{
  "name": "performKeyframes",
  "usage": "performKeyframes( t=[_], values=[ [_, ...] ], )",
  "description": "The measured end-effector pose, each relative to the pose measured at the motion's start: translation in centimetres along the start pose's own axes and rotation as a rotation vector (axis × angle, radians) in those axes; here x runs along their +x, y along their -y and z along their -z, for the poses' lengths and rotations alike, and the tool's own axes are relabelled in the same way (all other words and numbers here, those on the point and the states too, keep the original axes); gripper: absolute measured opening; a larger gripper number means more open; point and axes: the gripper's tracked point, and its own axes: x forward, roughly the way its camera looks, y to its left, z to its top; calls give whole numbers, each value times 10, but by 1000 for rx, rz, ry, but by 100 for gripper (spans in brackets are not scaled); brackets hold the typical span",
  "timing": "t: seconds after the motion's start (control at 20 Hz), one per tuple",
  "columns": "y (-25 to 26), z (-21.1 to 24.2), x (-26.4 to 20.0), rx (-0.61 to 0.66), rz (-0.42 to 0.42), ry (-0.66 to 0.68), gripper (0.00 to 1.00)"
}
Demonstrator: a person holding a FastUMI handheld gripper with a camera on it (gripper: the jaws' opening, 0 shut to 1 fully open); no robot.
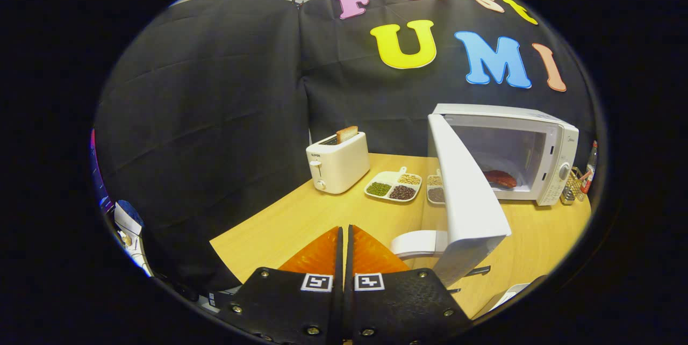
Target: Open the microwave, put the food inside, and close the microwave door.
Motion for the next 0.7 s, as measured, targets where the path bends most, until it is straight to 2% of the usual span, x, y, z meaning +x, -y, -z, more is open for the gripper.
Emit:
performKeyframes(
  t=[0.7],
  values=[
    [116,-15,-17,74,164,20,1]
  ],
)
